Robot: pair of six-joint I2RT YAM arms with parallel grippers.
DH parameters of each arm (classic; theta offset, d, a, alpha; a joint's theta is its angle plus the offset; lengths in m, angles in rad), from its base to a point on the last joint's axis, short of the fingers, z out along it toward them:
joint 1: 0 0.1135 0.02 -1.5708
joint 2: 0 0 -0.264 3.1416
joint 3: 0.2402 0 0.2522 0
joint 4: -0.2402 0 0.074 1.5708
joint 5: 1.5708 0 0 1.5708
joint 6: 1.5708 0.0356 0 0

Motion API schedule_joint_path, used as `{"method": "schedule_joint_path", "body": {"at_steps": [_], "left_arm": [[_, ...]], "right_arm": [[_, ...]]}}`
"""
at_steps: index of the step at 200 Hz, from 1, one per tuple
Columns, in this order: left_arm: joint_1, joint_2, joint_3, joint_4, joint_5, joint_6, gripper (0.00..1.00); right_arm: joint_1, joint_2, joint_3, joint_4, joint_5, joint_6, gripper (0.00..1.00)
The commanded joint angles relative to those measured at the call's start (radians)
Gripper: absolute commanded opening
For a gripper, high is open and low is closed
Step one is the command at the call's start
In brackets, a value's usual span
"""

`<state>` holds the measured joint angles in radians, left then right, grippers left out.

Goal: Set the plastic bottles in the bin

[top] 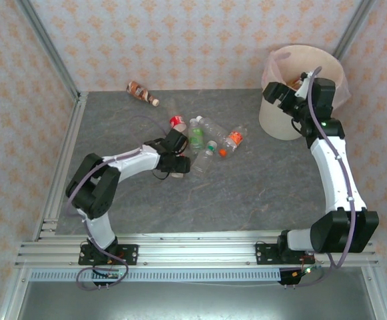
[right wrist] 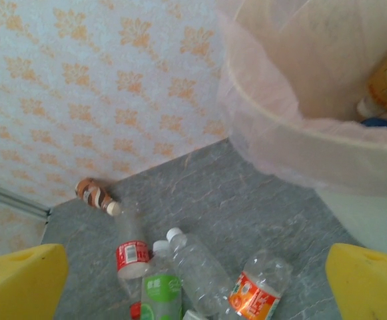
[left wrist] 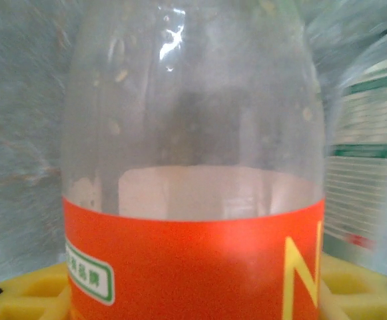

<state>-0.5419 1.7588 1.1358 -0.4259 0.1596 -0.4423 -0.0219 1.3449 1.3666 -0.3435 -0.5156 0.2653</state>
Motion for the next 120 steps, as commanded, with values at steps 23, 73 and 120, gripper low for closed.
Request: {"method": "schedule_joint_path", "body": {"at_steps": [23,73,120], "left_arm": [[-0.071,-0.208,0.002,0.076,-0.099,0.053,0.54],[-0.128,-0.305,0.041,0.208,-0.046,0.059,0.53],[-0.148,-0.332,0.048,0.37,0.12,0.041,0.53]], "right_arm": [[0.069,-0.02,-0.04,0.092,-0.107,0.022,0.99],[0.159,-0.033,-0.096,0.196,-0.217,0.039,0.99],[0.257,-0.007,-0.125,0.301,-0.355,0.103,0.99]]}}
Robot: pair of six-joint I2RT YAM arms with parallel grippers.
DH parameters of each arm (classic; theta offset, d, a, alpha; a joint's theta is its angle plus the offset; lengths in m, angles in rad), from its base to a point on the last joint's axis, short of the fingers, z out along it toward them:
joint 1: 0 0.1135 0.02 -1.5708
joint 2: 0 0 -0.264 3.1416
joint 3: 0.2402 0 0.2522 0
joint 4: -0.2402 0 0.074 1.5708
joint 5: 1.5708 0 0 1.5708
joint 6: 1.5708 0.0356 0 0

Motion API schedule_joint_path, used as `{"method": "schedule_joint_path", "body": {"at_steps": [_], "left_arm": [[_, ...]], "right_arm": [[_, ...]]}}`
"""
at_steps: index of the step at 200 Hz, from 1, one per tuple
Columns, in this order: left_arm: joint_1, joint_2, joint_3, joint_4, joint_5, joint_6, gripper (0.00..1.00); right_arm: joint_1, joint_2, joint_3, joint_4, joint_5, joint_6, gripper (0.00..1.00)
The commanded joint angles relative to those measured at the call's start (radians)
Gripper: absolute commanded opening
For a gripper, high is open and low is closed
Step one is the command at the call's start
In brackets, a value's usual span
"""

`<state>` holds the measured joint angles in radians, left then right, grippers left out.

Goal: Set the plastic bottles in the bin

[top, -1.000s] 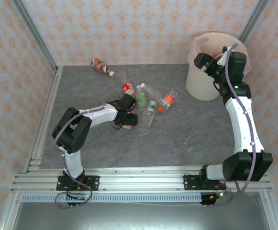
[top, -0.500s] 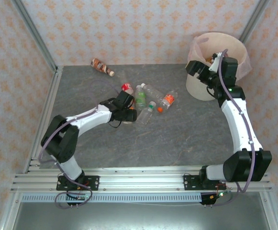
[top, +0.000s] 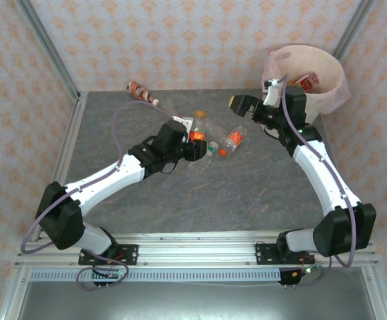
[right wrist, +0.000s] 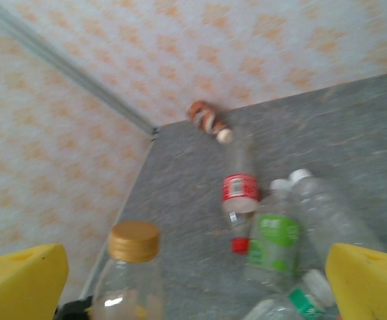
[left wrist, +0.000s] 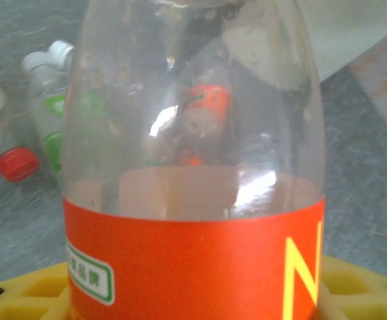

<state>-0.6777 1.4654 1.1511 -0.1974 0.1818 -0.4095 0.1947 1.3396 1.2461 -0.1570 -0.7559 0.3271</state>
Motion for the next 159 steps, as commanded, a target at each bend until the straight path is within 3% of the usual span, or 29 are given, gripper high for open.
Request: {"method": "schedule_joint_path", "body": {"at_steps": [1,50,83,102,137,159], "left_arm": [[-0.012,-0.039,0.032,0.145,0.101,0.008,0.53],[-0.017,-0.027,0.039,0.26,0.174,-0.024,0.53],[-0.017,-0.011,0.041,0.319,0.252,-0.036,0.52],[-0.017,-0.005,0.044,0.342,0.281,-0.041,0.52],[-0.017,0.012,0.051,0.351,0.292,-0.05,0.52],[-0.016,0.025,0.062,0.349,0.307,-0.054,0.52]], "right_arm": [[0.045,-0.001,-0.005,0.114,-0.12,0.04,0.99],[0.112,0.028,-0.017,0.104,-0.15,0.036,0.99],[0.127,0.055,-0.004,0.07,-0.265,0.028,0.99],[0.129,0.061,0.004,0.043,-0.261,0.03,0.95],[0.14,0.082,0.017,0.018,-0.373,0.007,0.92],[0.15,0.098,0.048,-0.058,-0.356,-0.033,0.85]]}}
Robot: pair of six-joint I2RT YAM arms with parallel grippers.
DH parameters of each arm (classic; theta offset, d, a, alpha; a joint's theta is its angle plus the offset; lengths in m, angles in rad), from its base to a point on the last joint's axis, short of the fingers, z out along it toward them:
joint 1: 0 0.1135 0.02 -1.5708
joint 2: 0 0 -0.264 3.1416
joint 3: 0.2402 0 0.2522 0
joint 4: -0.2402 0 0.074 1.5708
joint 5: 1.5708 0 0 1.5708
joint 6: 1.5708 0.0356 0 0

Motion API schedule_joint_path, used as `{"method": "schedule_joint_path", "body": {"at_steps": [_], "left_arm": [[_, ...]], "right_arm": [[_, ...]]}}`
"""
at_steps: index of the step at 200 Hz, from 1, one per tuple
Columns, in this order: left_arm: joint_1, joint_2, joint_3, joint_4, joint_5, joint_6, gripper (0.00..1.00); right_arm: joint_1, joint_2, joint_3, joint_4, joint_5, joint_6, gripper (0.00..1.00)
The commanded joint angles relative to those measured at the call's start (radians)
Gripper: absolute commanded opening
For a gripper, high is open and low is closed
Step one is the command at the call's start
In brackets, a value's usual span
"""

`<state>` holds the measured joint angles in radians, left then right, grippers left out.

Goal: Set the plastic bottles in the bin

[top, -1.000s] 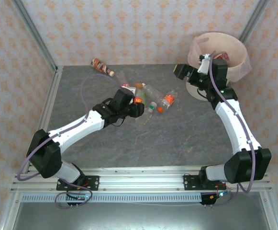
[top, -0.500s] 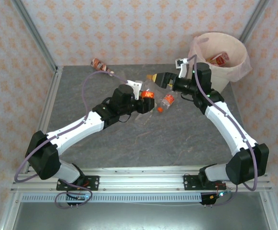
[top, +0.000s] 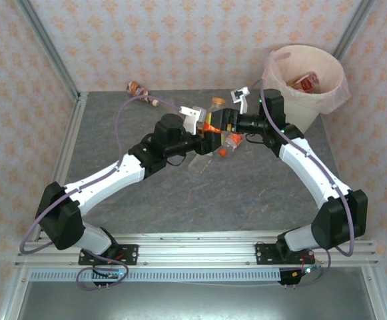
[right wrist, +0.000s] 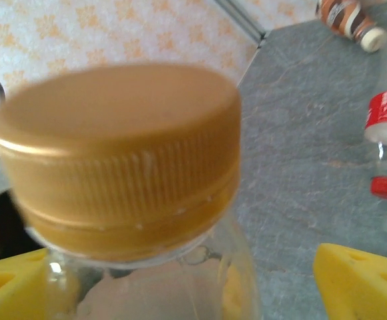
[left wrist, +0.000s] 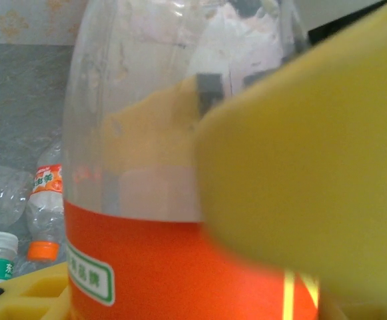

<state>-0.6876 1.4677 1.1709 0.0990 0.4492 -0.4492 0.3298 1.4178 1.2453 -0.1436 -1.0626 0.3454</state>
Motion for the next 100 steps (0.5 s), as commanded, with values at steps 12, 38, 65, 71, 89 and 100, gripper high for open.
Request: {"method": "schedule_joint_path", "body": {"at_steps": [12,38,65,71,89,100], "left_arm": [[-0.009,0.025,0.043,0.053,0.042,-0.014,0.52],[-0.008,0.026,0.042,0.046,0.045,-0.01,0.52],[-0.009,0.026,0.042,0.027,0.036,-0.009,0.56],[-0.009,0.025,0.042,0.023,0.032,-0.011,0.6],[-0.007,0.018,0.034,0.02,0.017,-0.023,0.76],[-0.004,0.007,0.012,0.05,0.015,-0.035,0.85]], "right_arm": [[0.015,0.019,0.05,-0.074,-0.033,-0.047,0.8],[0.014,0.01,0.047,-0.052,0.014,-0.023,0.68],[0.015,0.008,0.049,-0.024,0.053,0.004,0.57],[0.015,0.01,0.049,-0.019,0.059,0.005,0.54],[0.015,0.011,0.048,-0.007,0.1,0.021,0.49],[0.015,0.015,0.055,-0.013,0.13,0.037,0.48]]}}
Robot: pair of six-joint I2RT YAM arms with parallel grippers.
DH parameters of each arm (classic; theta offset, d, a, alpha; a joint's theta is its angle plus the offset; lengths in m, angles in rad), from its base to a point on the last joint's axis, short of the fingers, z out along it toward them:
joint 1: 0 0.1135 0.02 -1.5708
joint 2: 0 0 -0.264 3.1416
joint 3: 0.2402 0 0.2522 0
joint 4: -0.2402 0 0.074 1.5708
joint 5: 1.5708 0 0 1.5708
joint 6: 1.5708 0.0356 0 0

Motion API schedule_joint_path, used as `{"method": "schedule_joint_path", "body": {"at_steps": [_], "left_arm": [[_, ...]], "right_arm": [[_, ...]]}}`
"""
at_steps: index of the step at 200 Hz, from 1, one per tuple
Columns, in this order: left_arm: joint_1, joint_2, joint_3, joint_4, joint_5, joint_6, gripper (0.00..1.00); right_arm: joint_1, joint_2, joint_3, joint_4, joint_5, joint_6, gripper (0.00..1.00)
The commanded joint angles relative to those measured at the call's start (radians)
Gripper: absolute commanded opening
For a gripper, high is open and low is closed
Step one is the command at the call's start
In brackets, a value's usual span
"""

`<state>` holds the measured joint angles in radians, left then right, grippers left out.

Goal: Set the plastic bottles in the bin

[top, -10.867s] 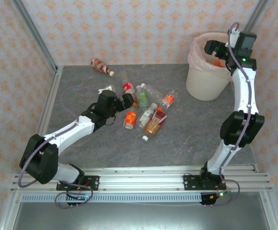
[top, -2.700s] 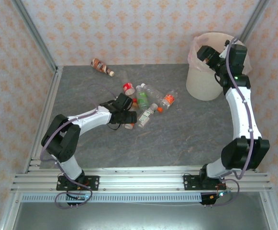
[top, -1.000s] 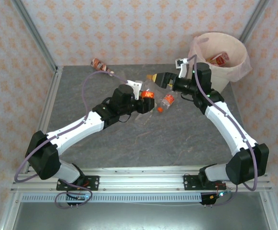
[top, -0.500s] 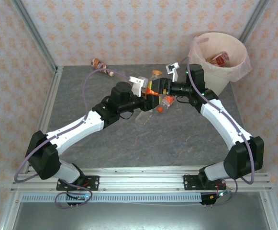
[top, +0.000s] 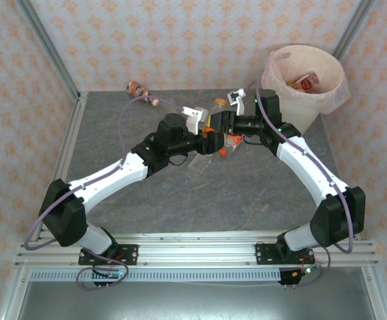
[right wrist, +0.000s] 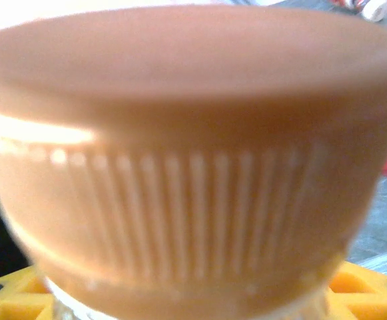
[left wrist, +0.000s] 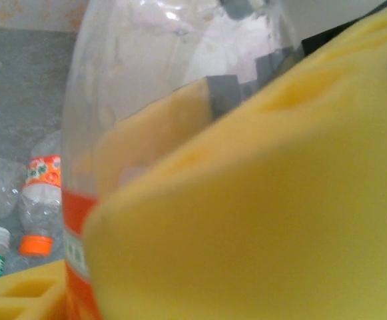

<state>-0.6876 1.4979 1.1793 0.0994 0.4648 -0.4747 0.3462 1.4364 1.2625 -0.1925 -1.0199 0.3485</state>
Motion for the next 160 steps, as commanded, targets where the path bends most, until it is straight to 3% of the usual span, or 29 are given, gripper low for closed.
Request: {"method": "schedule_joint_path", "body": {"at_steps": [1,21,57,111,160], "left_arm": [[-0.003,-0.025,0.0,0.053,0.0,-0.011,0.86],[0.012,-0.055,-0.051,0.124,0.012,-0.044,0.95],[0.032,-0.115,-0.109,0.143,-0.024,-0.054,1.0],[0.043,-0.203,-0.196,0.113,-0.265,-0.096,1.0],[0.048,-0.254,-0.239,-0.001,-0.51,-0.143,1.0]], "right_arm": [[-0.002,-0.003,0.038,0.035,0.09,0.035,0.48],[-0.001,0.013,0.06,0.009,0.12,0.068,0.47],[-0.004,0.014,0.076,-0.016,0.184,0.074,0.46],[-0.019,0.048,0.136,-0.115,0.303,0.092,0.46],[-0.037,0.061,0.168,-0.138,0.321,0.073,0.47]]}}
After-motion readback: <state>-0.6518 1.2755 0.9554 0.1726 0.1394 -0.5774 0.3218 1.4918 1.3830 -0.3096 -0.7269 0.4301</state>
